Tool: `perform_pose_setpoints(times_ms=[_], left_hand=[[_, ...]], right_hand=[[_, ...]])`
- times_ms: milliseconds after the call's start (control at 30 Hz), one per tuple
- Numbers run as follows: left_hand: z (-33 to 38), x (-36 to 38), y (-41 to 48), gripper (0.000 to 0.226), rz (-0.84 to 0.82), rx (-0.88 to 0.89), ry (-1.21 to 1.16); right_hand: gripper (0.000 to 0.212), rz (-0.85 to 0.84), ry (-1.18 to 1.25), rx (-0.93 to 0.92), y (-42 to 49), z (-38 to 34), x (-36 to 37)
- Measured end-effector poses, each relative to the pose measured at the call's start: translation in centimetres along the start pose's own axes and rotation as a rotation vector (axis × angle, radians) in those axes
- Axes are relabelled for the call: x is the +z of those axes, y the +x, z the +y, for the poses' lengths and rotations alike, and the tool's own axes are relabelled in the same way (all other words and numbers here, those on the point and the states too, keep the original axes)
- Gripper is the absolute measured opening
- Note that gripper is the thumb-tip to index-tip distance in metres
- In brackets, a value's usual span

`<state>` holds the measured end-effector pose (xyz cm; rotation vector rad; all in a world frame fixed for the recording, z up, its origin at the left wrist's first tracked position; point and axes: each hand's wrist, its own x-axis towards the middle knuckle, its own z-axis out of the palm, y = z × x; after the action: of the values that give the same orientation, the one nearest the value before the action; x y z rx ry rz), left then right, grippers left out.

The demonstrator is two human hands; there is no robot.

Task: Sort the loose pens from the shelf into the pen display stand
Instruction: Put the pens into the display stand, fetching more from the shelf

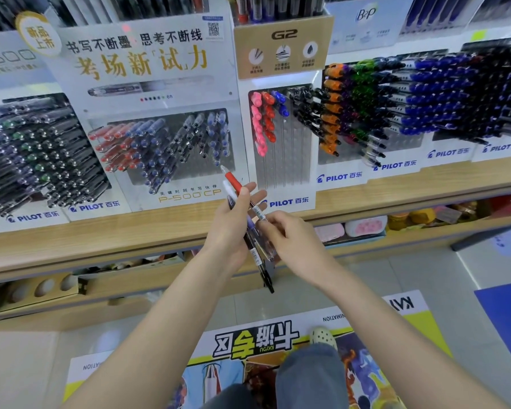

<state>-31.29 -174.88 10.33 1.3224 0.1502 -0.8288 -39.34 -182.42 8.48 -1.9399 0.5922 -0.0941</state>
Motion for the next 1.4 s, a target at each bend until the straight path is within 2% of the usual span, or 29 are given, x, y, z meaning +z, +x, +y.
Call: perform_pose_setpoints(times_ms=[133,267,400,500,767,1000,1200,1300,1400], left_hand=[[0.1,-0.2,-0.4,0.028,-0.005,0.002,0.002],[-0.3,-0.8,-0.2,0.022,0.092,-0.004,0.063],[-0.3,-0.7,-0.1,0.011,0.111,-0.055,0.040],[-0.3,-0.4,-0.1,0.011,0.148,-0.080,-0.023],[-1.1,0.0,0.5,0.017,0.151,-0.102,-0.007],[-1.3,-0.6,0.8,0.017,0.134,-0.109,-0.029],[-1.2,-0.5,0.7,0.020,0.142,-0.090,-0.049],[-1.2,-0.4,0.7,0.020,0.137,-0.091,-0.052],[-1.2,-0.2,0.6,0.018,0.135,-0.090,-0.058]], right_hand=[[0.012,0.163,0.118,-0.054,-0.2,0.8,-0.7],[0.014,0.401,0.264,-0.118,-0.9,0.8,-2.6],[0.016,0.592,0.243,-0.197,-1.1,0.3,-4.5],[0.017,0.670,0.164,-0.240,-0.6,0.1,-4.9],[0.022,0.733,-0.051,-0.370,1.4,-0.2,-3.9],[0.022,0.710,-0.135,-0.415,2.8,-0.7,-3.3],[0.023,0.686,-0.425,-0.540,4.4,-1.7,-3.2],[0.020,0.685,-0.548,-0.581,5.1,-2.3,-2.8],[0.012,0.669,-0.565,-0.571,5.5,-3.0,-2.5]])
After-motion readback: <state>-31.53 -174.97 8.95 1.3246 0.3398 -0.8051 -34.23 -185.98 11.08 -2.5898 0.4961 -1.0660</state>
